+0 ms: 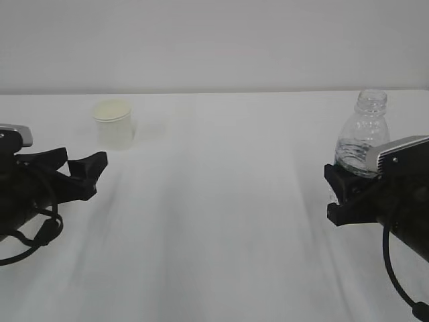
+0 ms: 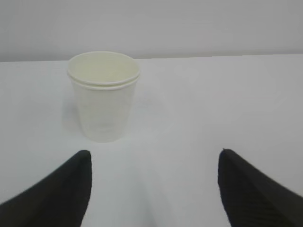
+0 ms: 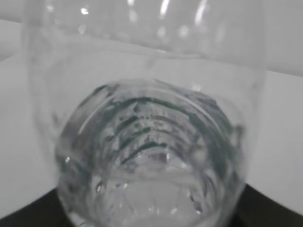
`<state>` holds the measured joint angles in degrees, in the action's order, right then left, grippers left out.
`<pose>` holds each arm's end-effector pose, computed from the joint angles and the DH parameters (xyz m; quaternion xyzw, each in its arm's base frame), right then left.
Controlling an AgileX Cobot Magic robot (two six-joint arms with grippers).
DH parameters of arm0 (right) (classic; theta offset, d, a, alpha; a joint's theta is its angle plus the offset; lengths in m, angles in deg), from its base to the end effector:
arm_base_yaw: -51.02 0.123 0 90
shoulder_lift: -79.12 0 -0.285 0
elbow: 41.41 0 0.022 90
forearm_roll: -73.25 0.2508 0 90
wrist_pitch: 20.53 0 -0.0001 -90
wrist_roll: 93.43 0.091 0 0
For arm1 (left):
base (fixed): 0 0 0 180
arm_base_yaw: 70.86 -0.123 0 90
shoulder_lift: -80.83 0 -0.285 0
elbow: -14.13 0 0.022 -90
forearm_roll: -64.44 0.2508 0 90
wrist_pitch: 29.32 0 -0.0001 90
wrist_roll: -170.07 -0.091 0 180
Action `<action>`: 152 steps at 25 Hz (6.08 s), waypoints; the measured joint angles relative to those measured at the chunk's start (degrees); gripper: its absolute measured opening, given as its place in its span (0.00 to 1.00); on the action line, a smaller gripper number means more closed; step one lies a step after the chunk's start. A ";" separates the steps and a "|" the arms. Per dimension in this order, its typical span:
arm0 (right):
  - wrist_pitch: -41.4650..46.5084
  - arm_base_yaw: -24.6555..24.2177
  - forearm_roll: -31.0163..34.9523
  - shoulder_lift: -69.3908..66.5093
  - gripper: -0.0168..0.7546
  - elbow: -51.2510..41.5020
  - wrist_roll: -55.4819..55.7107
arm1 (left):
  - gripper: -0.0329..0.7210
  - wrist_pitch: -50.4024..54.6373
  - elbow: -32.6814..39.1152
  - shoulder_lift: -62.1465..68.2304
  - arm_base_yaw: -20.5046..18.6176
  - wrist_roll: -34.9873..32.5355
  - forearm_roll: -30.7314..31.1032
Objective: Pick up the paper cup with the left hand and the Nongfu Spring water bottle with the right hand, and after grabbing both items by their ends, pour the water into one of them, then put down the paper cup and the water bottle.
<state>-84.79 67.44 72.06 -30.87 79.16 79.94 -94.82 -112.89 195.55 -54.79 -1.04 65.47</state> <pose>0.2421 0.0731 0.1244 -0.1677 0.7763 0.0565 0.6050 0.2715 -0.0798 0.1222 0.0567 0.7762 -0.1396 0.6122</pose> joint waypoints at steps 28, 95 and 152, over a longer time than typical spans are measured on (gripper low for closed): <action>0.04 0.00 -0.56 0.00 0.52 0.00 -0.14 | 0.92 0.00 -21.31 21.98 0.00 -3.27 -3.42; 0.04 0.00 -1.43 0.00 0.52 0.00 -0.14 | 0.87 1.60 -44.46 32.91 -5.16 -3.60 4.46; 0.13 0.00 -0.49 0.00 0.52 0.00 -0.14 | 0.66 0.73 -34.16 29.05 -5.20 -3.60 4.25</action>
<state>-84.66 67.44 71.57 -30.87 79.16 79.80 -94.10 -147.05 224.60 -59.99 -4.64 69.72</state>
